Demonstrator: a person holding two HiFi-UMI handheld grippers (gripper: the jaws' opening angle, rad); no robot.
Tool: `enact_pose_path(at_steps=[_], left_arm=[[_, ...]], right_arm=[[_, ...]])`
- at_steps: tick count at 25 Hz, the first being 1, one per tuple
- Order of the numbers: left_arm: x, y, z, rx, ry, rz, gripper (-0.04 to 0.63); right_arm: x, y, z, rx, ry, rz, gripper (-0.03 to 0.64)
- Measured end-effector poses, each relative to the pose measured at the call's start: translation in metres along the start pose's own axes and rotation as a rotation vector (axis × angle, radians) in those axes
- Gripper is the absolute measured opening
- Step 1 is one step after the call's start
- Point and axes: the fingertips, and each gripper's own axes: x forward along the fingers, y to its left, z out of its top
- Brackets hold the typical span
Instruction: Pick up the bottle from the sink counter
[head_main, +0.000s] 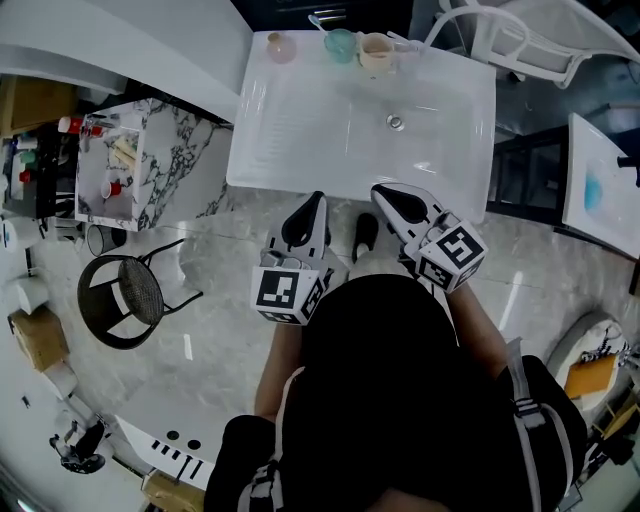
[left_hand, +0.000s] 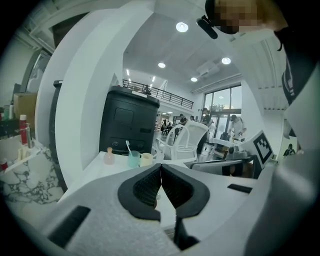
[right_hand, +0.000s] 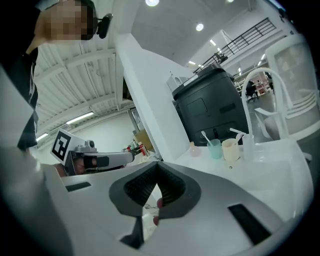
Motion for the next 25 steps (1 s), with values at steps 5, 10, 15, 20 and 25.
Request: enact_pose_path(at_steps=[5,10,15,20,25], left_arm=[[0.002,0.01,-0.001,-0.012,-0.005,-0.005,0.018],[0.005,0.031,0.007,-0.014,-0.026,-0.006,0.018],[0.012,0.057,0.019,-0.018,-0.033,-0.01,0.02],[0.026,0.09,0.03,-0.022,-0.022,-0.029,0.018],[0.042,0.122,0.045,-0.007,-0.018,-0.065,0.018]], right_arm=[[0.009,-0.005,-0.001,-0.02,0.018,-0.035,0.003],[0.031,-0.001,0.009,-0.053,0.024,-0.042,0.003],[0.055,-0.004,0.026,-0.075,0.015,-0.072,0.003],[0.086,-0.015,0.042,-0.079,-0.004,-0.128,0.003],[0.121,-0.024,0.058,-0.089,-0.012,-0.169,0.003]])
